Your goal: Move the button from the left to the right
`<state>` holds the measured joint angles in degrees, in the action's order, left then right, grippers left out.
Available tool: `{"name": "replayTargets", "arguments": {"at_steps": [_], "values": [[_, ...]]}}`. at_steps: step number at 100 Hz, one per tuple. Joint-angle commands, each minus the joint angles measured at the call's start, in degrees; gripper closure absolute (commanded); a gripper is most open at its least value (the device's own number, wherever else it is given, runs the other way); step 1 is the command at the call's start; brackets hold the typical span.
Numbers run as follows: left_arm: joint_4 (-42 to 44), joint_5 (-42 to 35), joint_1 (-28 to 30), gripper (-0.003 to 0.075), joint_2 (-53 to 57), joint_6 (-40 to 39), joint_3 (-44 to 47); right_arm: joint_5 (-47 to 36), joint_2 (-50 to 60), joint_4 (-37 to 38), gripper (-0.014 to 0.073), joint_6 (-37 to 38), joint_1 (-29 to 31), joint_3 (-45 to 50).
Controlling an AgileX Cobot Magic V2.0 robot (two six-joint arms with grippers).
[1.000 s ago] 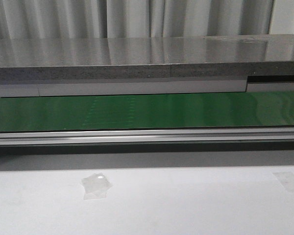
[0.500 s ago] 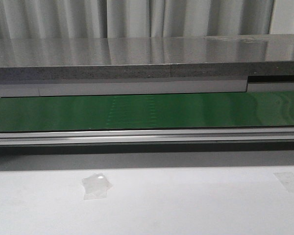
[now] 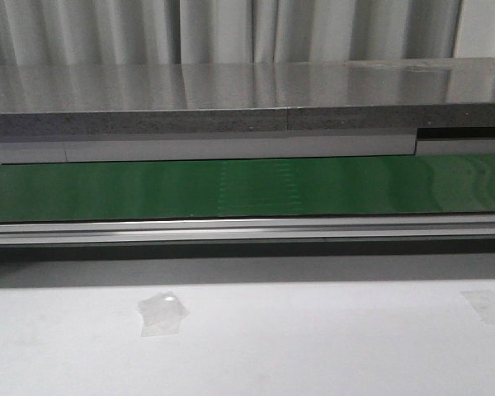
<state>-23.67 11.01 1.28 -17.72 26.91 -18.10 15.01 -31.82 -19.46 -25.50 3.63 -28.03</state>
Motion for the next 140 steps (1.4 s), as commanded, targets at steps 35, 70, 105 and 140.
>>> {"name": "replayTargets", "arguments": {"at_steps": [35, 70, 105, 140], "values": [[-0.91, -4.53, -0.4, 0.074, -0.31, 0.01, -1.63, -3.76, 0.11, -0.78, 0.0662, -0.12, -0.09, -1.45], [-0.91, -4.53, -0.4, 0.074, -0.31, 0.01, -1.63, -3.82, 0.11, -0.78, 0.0662, -0.12, -0.09, -1.45], [-0.91, -4.53, -0.4, 0.074, -0.31, 0.01, -1.63, -3.76, 2.59, 7.46, 0.0662, 10.28, -2.5, -1.45], [-0.91, -4.53, -0.4, 0.074, -0.31, 0.01, -1.63, -9.36, 12.68, 16.48, 0.0662, 18.6, -10.97, 5.85]]}}
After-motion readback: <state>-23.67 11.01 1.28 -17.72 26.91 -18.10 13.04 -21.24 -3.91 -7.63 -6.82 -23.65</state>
